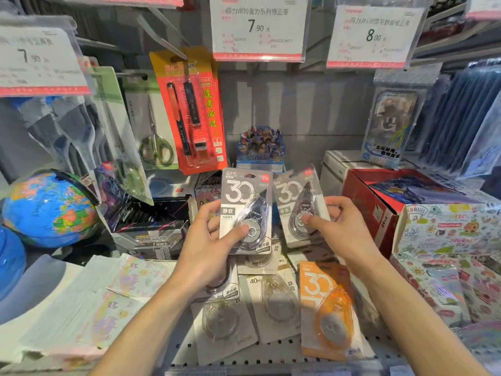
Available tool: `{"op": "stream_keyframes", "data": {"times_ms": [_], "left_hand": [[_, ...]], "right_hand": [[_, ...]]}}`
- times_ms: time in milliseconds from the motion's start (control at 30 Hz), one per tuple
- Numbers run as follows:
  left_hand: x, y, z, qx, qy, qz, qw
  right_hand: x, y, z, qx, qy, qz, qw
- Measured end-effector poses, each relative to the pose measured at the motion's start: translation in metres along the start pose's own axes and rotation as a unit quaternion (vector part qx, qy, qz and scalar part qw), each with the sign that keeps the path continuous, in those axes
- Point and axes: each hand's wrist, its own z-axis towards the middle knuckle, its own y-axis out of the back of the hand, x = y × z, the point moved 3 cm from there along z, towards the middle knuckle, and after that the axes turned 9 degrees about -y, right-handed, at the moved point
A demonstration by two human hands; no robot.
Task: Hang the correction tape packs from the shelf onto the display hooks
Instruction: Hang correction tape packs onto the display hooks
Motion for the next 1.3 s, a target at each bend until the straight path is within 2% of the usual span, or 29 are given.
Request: {"op": "stream_keyframes", "data": {"times_ms": [233, 400, 533, 833, 1100, 1300], "left_hand": [[-0.025, -0.004, -0.006, 0.011, -0.045, -0.048, 0.998], [-0.056, -0.022, -0.018, 0.013, -0.082, -0.033, 0.996], [-0.08, -0.047, -0.03, 0.003, -0.109, -0.026, 0.994], [-0.116, -0.131, -0.064, -0.04, -0.146, 0.009, 0.988], [-0.158, -0.164, -0.054, -0.057, -0.186, 0.074, 0.978], [-0.175, -0.168, -0.038, -0.046, -0.203, 0.115, 0.971]], "right_hand": [[0.024, 0.02, -0.034, 0.056, 0.042, 0.08, 0.994], [0.039, 0.048, -0.049, 0.081, 0.065, 0.117, 0.988], [0.046, 0.082, -0.054, 0.105, 0.083, 0.15, 0.98], [0.037, 0.172, -0.048, 0.145, 0.125, 0.132, 0.973], [0.046, 0.216, -0.03, 0.144, 0.149, 0.122, 0.971], [0.056, 0.239, -0.02, 0.096, 0.174, 0.125, 0.972]]}}
